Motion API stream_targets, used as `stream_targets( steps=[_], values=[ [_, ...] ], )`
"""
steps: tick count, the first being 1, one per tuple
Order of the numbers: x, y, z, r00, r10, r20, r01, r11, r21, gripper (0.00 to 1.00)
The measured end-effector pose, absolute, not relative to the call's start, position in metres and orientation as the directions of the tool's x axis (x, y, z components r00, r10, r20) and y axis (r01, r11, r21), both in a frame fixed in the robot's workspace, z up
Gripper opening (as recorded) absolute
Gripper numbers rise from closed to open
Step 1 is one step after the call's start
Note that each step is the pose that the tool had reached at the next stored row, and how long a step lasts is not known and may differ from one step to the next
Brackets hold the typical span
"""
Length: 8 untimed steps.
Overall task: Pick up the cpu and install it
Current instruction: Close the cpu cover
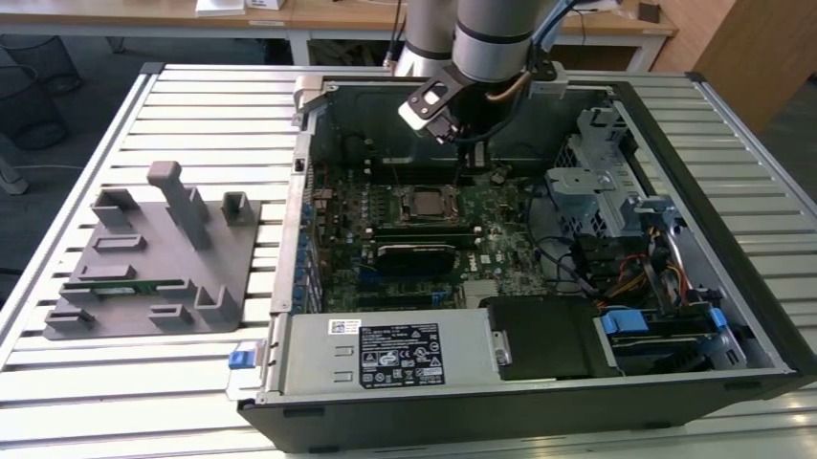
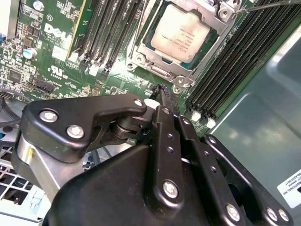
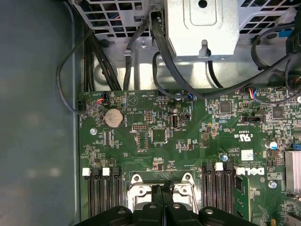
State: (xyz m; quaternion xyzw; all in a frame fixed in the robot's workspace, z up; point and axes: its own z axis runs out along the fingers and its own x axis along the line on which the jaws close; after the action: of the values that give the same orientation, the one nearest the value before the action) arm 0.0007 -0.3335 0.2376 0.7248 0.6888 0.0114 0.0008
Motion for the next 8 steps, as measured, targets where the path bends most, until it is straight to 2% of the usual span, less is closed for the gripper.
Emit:
stream_targets(
  steps=[8],
  values=[
    [-0.0013, -0.3335, 0.2371, 0.051, 0.999, 0.015, 0.999, -0.051, 0.017, 0.11]
  ],
)
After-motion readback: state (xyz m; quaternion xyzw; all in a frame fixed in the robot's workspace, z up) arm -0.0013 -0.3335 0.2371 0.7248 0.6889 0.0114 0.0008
